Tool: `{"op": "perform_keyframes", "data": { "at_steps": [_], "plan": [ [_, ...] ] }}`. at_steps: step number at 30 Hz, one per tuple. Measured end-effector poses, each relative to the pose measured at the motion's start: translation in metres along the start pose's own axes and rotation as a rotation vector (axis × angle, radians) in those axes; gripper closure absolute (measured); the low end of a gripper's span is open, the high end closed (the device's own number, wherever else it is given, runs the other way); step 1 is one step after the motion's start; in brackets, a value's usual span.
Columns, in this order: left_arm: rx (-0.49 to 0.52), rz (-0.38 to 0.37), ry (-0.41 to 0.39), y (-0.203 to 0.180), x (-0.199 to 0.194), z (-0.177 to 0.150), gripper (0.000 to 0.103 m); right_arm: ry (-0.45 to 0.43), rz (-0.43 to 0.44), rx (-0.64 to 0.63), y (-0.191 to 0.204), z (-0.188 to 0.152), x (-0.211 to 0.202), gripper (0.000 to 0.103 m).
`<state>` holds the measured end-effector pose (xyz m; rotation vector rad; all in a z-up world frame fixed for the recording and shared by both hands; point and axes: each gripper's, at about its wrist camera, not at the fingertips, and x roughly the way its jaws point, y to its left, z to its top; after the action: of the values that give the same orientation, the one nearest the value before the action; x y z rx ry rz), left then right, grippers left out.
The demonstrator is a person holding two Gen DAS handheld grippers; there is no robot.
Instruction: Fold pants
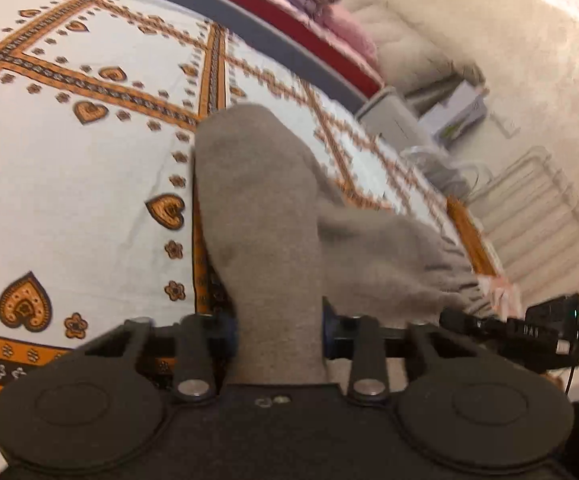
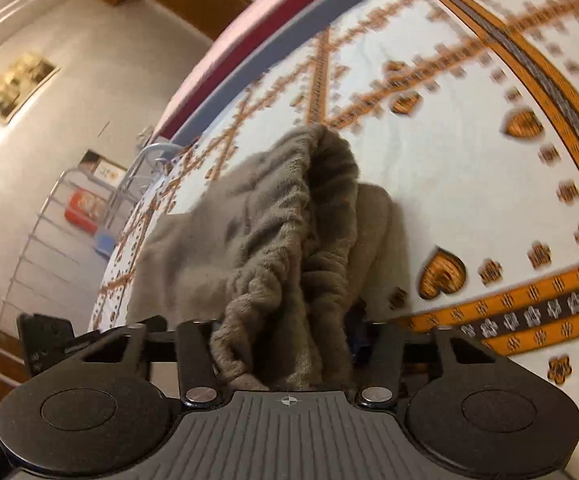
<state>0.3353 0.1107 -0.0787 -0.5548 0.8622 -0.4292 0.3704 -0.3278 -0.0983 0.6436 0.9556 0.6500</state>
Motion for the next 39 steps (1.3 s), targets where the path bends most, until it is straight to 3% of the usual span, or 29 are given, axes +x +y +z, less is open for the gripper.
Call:
{"op": "perform_keyframes", "data": {
  "at_steps": [5, 9, 12, 14, 15, 16, 18, 21, 23, 25, 26, 27, 28, 35, 39],
  "plan": [
    [0.035, -0.045, -0.083, -0.008, -0.011, 0.016, 0.086, -0.054, 0.05, -0.15, 0.038, 0.013, -0.013, 0.061],
    [0.025, -0.072, -0.171, -0.003, -0.001, 0.067, 0.086, -0.086, 0.074, -0.211, 0.058, 0.05, -0.002, 0.062],
    [0.052, -0.05, -0.185, 0.002, 0.027, 0.106, 0.085, -0.115, 0.069, -0.216, 0.06, 0.093, 0.015, 0.062],
    [0.072, 0.035, -0.17, 0.009, 0.054, 0.116, 0.063, -0.123, 0.044, -0.193, 0.051, 0.121, 0.034, 0.056],
    [0.112, 0.15, -0.143, 0.012, 0.074, 0.118, 0.05, -0.112, 0.013, -0.178, 0.041, 0.13, 0.045, 0.051],
    [0.154, 0.23, -0.13, 0.014, 0.087, 0.114, 0.037, -0.099, -0.065, -0.168, 0.028, 0.137, 0.061, 0.036],
    [0.249, 0.243, -0.184, 0.009, 0.092, 0.102, 0.033, -0.028, -0.287, -0.159, 0.004, 0.136, 0.087, 0.028],
    [0.249, 0.241, -0.195, 0.0, 0.076, 0.1, 0.035, -0.08, -0.218, -0.139, -0.006, 0.131, 0.074, 0.025],
    [0.295, 0.28, -0.211, -0.006, 0.06, 0.094, 0.026, -0.139, -0.241, -0.19, 0.005, 0.122, 0.055, 0.025],
    [0.327, 0.333, -0.207, -0.016, 0.042, 0.088, 0.02, -0.184, -0.201, -0.218, 0.013, 0.111, 0.032, 0.023],
    [0.325, 0.348, -0.217, -0.02, 0.031, 0.084, 0.009, -0.19, -0.188, -0.227, 0.016, 0.102, 0.02, 0.014],
    [0.334, 0.357, -0.223, -0.027, 0.018, 0.076, 0.006, -0.21, -0.204, -0.243, 0.021, 0.092, 0.009, 0.007],
    [0.345, 0.37, -0.227, -0.033, 0.006, 0.068, 0.006, -0.238, -0.231, -0.263, 0.027, 0.081, -0.003, 0.0],
    [0.36, 0.418, -0.225, -0.082, -0.064, -0.005, 0.006, -0.264, -0.287, -0.297, 0.074, 0.002, -0.066, 0.0],
    [0.39, 0.414, -0.343, -0.113, -0.094, -0.048, 0.006, -0.27, -0.374, -0.374, 0.106, -0.048, -0.086, 0.0]
  ]
}}
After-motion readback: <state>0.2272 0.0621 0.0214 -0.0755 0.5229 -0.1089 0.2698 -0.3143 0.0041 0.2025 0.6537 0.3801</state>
